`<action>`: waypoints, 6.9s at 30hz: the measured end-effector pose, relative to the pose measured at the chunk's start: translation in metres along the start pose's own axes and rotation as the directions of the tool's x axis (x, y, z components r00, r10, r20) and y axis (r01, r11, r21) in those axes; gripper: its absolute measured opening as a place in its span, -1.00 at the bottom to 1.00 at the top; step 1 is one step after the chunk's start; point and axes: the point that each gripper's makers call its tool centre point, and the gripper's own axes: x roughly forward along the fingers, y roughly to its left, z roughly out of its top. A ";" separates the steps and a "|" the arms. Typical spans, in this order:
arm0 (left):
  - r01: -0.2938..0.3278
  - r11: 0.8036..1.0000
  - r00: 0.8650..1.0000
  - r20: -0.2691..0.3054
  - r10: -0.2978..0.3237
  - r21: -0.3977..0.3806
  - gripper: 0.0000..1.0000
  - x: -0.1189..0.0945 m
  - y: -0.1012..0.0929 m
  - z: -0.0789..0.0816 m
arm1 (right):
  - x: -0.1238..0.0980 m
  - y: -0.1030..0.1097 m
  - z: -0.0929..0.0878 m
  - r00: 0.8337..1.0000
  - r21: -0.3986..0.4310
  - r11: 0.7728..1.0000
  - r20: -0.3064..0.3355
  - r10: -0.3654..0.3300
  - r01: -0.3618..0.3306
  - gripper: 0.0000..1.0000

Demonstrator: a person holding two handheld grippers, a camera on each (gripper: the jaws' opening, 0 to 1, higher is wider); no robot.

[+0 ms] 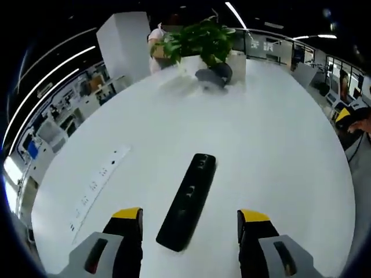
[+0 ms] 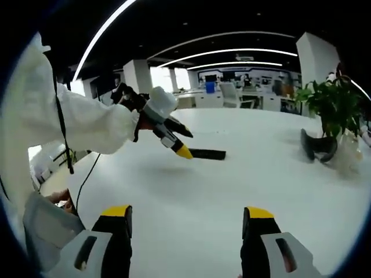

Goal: Press the specified remote control buttons in sequence, fully releasing each button before pressing the next.

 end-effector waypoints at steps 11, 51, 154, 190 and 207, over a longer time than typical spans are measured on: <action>0.072 0.997 0.995 -0.073 -0.074 -0.026 0.14 0.013 0.006 -0.013 | 0.006 -0.004 0.003 1.000 0.029 0.999 0.009 -0.012 0.012 0.53; 0.173 0.985 0.968 -0.188 -0.169 0.009 -0.52 0.006 -0.007 -0.038 | 0.001 0.005 0.008 1.000 0.015 1.000 0.027 0.006 -0.007 0.46; 0.242 0.967 0.922 -0.329 -0.204 0.079 -0.53 -0.055 -0.173 -0.081 | -0.051 0.046 0.024 0.998 -0.141 0.988 0.009 0.067 -0.065 -1.00; 0.248 0.964 0.928 -0.309 -0.209 0.092 -0.53 -0.076 -0.239 -0.092 | -0.044 0.034 -0.001 0.982 -0.089 0.994 -0.182 0.051 -0.068 -1.00; 0.244 0.967 0.934 -0.289 -0.213 0.077 -0.53 -0.082 -0.264 -0.093 | -0.020 0.025 -0.043 0.878 0.029 0.997 -0.471 0.083 -0.078 -1.00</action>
